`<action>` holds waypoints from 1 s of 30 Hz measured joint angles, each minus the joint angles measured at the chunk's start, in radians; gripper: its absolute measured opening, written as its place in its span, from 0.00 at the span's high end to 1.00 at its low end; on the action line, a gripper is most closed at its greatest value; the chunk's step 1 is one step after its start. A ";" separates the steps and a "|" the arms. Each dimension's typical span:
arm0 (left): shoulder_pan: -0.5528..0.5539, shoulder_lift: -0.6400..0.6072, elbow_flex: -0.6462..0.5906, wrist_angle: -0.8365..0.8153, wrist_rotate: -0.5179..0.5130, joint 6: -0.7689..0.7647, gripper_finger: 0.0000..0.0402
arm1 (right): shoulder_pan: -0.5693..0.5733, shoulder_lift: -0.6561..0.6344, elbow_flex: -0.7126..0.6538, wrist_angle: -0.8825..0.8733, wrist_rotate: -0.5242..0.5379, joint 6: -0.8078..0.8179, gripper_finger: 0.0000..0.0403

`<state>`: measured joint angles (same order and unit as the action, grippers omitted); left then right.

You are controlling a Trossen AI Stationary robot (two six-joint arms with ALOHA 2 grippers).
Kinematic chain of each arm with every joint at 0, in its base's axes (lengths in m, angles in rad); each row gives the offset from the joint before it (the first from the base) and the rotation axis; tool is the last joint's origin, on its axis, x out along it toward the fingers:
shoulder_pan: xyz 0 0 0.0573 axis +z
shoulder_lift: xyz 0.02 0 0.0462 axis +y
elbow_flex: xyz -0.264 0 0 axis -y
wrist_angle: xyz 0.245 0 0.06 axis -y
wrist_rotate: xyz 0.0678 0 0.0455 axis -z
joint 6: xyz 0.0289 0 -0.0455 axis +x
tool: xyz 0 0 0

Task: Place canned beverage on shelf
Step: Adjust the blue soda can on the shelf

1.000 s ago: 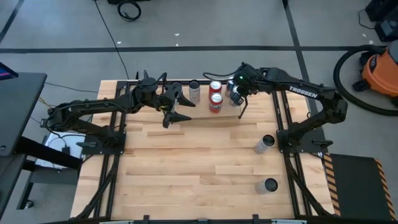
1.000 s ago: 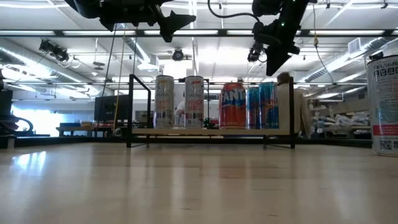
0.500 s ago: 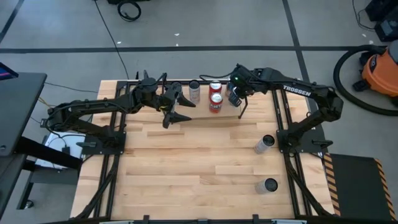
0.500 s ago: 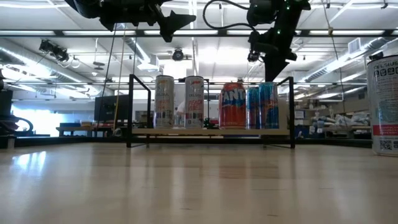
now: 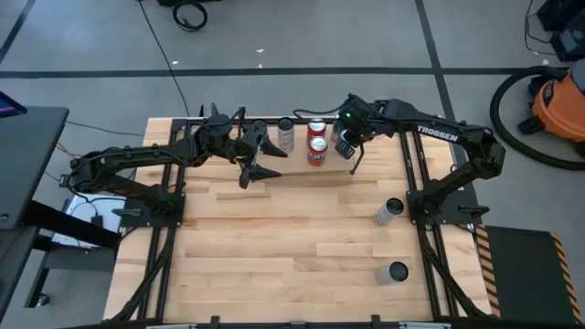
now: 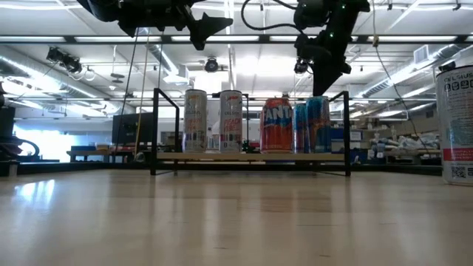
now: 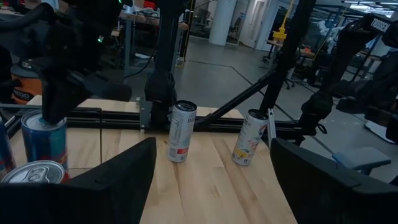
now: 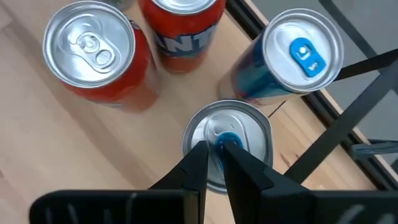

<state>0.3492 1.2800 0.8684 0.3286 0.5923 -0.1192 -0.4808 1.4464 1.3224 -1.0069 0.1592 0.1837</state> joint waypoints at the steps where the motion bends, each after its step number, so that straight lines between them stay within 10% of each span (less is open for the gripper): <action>1: 0.000 0.000 0.000 0.000 0.000 0.000 0.21 | 0.000 0.000 0.000 0.000 -0.005 0.000 0.86; 30: 0.000 0.000 0.000 0.000 0.000 0.001 0.21 | -0.029 -0.031 -0.002 -0.036 0.120 -0.003 0.86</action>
<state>0.3496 1.2800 0.8684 0.3290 0.5925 -0.1181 -0.5098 1.4152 1.3205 -1.0432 0.2796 0.1803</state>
